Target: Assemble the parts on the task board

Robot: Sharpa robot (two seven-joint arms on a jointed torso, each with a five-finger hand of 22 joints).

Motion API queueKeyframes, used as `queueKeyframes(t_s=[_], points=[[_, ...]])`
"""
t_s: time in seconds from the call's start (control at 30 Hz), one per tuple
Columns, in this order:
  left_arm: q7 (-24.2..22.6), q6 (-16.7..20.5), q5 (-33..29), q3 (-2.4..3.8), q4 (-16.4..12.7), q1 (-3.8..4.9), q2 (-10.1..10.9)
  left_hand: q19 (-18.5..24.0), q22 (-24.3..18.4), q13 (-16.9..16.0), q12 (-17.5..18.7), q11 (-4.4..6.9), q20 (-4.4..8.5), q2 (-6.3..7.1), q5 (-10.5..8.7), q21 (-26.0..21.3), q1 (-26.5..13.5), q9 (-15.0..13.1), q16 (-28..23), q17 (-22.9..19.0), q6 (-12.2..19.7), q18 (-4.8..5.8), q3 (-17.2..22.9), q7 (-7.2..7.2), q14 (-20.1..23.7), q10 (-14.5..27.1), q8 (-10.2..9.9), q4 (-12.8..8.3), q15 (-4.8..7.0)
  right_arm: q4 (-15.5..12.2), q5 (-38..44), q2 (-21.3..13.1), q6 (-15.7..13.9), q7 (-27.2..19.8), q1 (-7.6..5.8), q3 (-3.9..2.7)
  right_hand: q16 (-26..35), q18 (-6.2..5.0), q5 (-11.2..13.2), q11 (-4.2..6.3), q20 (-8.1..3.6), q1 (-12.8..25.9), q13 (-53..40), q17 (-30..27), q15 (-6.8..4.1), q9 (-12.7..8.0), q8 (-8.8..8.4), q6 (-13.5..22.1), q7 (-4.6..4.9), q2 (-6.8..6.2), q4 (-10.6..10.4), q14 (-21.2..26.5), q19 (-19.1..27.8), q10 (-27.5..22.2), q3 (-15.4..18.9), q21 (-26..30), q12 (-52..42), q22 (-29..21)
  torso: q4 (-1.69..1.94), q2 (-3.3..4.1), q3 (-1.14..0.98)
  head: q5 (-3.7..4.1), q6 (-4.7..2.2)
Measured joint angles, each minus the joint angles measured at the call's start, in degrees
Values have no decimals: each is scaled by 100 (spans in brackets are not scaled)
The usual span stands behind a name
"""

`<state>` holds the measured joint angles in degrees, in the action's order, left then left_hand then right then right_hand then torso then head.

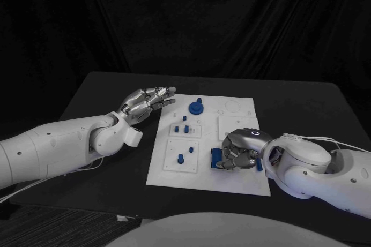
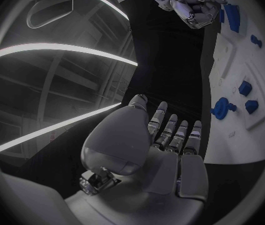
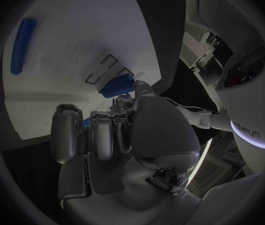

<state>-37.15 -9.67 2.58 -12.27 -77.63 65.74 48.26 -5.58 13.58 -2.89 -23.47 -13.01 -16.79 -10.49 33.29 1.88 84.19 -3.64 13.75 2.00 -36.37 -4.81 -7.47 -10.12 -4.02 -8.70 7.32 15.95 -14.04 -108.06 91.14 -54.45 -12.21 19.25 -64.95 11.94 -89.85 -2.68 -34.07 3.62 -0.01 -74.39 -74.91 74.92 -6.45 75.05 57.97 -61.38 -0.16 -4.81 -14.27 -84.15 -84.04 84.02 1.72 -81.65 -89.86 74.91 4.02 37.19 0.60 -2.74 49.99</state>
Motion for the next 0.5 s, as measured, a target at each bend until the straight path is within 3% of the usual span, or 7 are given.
queueKeyframes(t_s=[0.07, 0.17, 0.37, 0.5], points=[[1, -2, 0, 0, 0, -1, 0, 0, 0, 0, 0, 0, 0, 0, 0, 0, 0, 0, 0, 0, 0, 0, 0, 0, 0, 0, 0, 0, 0, 5, 13, 14, 6, -2, 5, 0, 0, 0, -487, 0, 0, -55, 0, 0, -16, 2, 0, 12, 4, -41, -5, 16, 0, 0, -89, 0, 0, 0, 0, -1, 0, -4, 0], [1, -5, 0, 0, 0, -1, 0, 0, -6, 0, 0, 0, 0, 0, 0, 0, 0, 0, 0, 0, -21, 0, 0, -21, 0, 0, 0, 0, 0, 6, 24, 36, 18, -12, 12, 4, 0, 0, -825, 13, 0, -112, 0, 0, -16, 11, -22, 28, -13, -69, -13, 16, 0, -13, -194, 0, 0, 0, -1, -1, 0, -8, 0], [3, -14, 0, 0, 0, -3, -1, 0, -6, 0, 0, 0, 0, 0, 0, 0, 0, 1, 0, 0, -20, 0, 0, -21, 0, 0, 0, 0, 0, 39, 38, 72, 37, -32, 31, 5, 0, 0, -1412, 34, 0, -151, 0, 0, -16, 8, -22, -3, -44, -106, -40, 16, 0, -8, -490, 0, 0, 0, -1, -1, 0, -19, 0], [6, -26, 0, 0, 0, -4, -2, 0, -6, 1, 0, -20, 0, 23, 0, 0, 22, 1, 0, 5, -20, 1, 16, -21, 0, -20, 0, 16, 0, 65, 45, 90, 46, -38, 50, 6, 0, 0, -1622, 41, 0, -188, 0, 0, -16, 7, -22, -2, -45, -144, -45, 16, 0, -1, -653, 22, 0, -1, -1, -1, 0, -27, 0]])
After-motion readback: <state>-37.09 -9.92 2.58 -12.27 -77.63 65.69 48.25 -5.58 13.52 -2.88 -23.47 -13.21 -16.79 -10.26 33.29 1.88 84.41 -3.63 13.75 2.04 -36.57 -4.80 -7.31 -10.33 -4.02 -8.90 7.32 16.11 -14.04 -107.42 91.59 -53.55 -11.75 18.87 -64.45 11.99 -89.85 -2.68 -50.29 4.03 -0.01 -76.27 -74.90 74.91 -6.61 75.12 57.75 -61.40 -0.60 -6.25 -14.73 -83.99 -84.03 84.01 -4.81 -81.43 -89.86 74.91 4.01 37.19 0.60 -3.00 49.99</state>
